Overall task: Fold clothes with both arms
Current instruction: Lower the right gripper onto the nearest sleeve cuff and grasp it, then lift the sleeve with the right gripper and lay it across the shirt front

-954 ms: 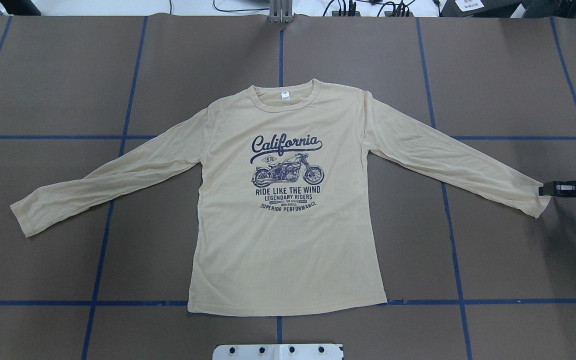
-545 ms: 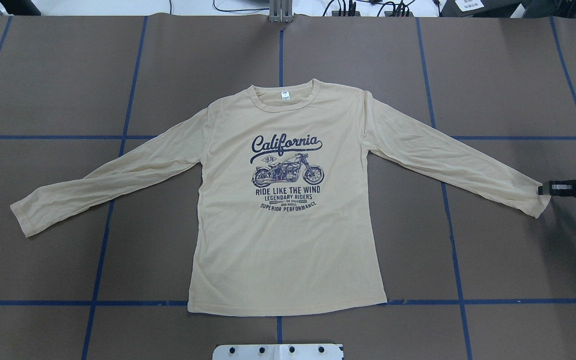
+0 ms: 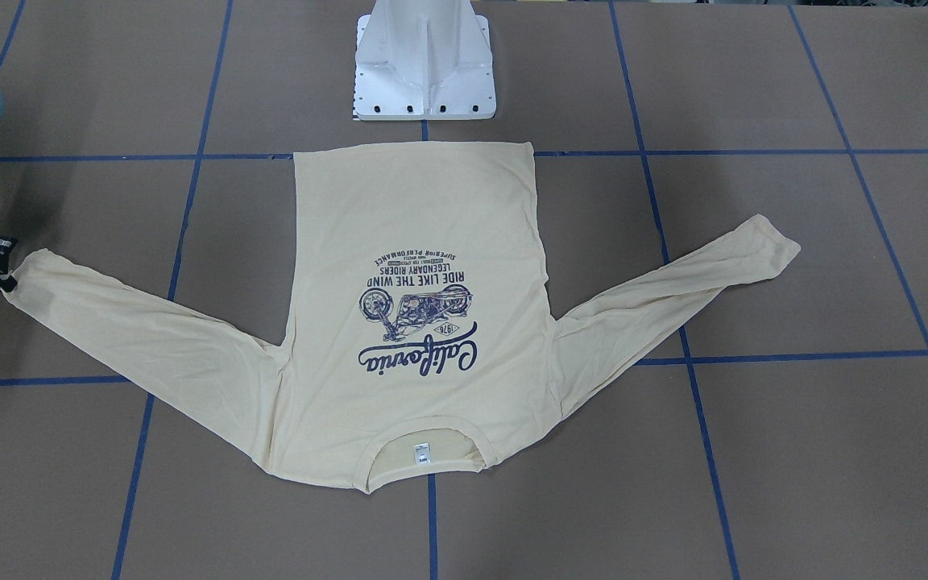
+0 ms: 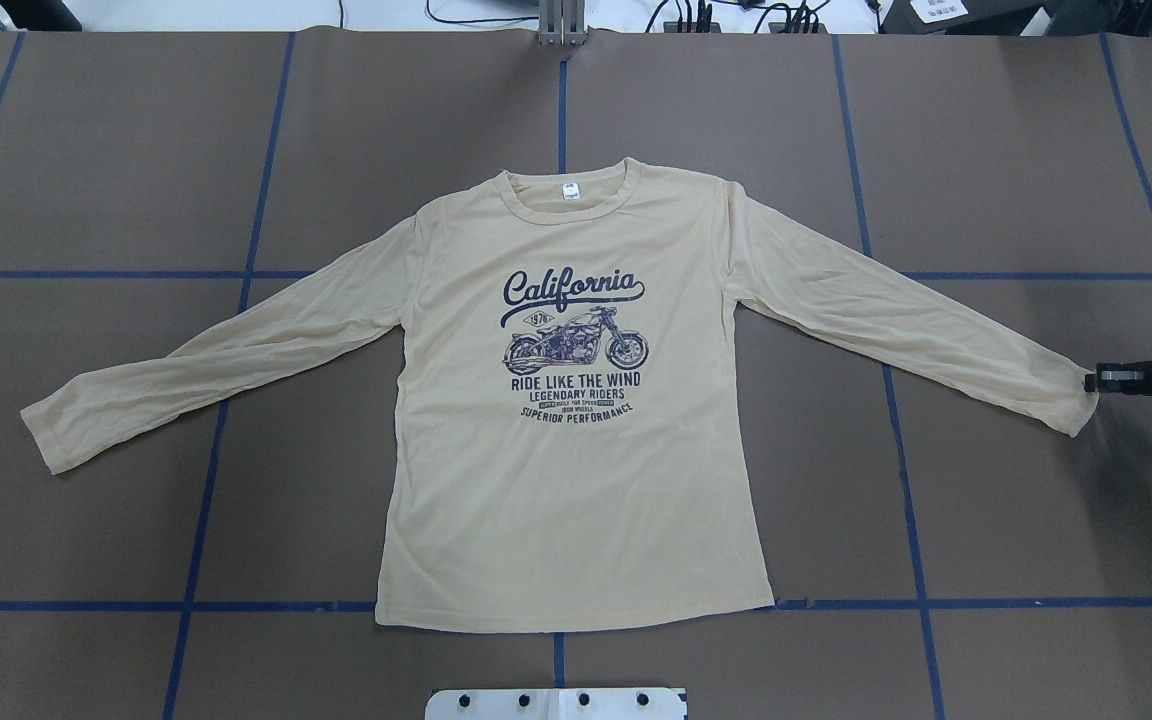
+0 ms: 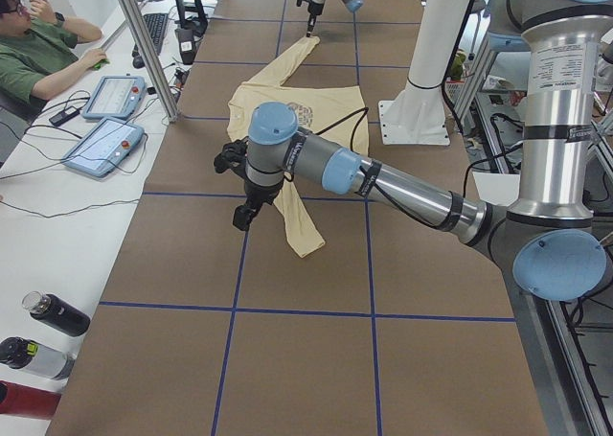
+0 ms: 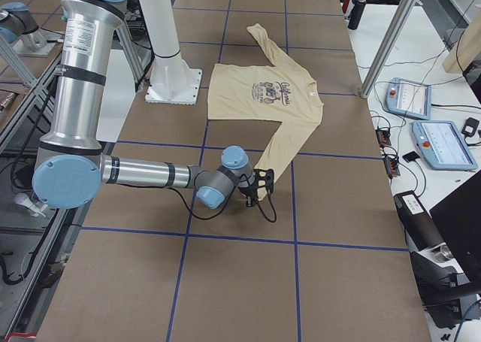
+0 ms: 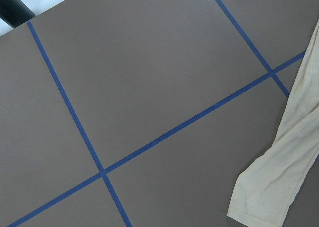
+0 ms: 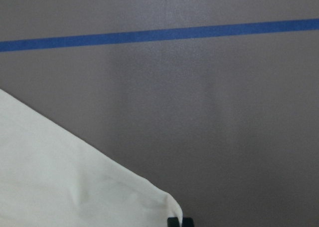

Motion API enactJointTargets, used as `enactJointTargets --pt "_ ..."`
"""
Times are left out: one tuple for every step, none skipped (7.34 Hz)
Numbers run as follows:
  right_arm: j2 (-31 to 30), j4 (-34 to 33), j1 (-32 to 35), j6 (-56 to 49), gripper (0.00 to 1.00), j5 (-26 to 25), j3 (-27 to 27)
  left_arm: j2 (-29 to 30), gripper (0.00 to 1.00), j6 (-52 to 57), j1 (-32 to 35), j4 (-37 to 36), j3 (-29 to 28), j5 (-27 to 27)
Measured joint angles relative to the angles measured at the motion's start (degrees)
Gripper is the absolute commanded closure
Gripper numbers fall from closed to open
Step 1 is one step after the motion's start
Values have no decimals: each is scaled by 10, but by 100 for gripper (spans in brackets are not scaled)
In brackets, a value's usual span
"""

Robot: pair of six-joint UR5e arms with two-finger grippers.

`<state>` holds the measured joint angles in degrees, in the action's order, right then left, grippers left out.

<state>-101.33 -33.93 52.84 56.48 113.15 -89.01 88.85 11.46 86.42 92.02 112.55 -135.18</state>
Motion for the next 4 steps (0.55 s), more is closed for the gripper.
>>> enactJointTargets --pt "0 0 1 0 100 2 -6 0 0 0 0 0 0 0" --pt "0 -1 1 0 100 5 -19 0 0 0 0 0 0 0" --pt "1 -5 2 1 100 8 -39 0 0 0 0 0 0 0" --pt "2 -7 5 8 100 13 -60 0 0 0 0 0 0 0"
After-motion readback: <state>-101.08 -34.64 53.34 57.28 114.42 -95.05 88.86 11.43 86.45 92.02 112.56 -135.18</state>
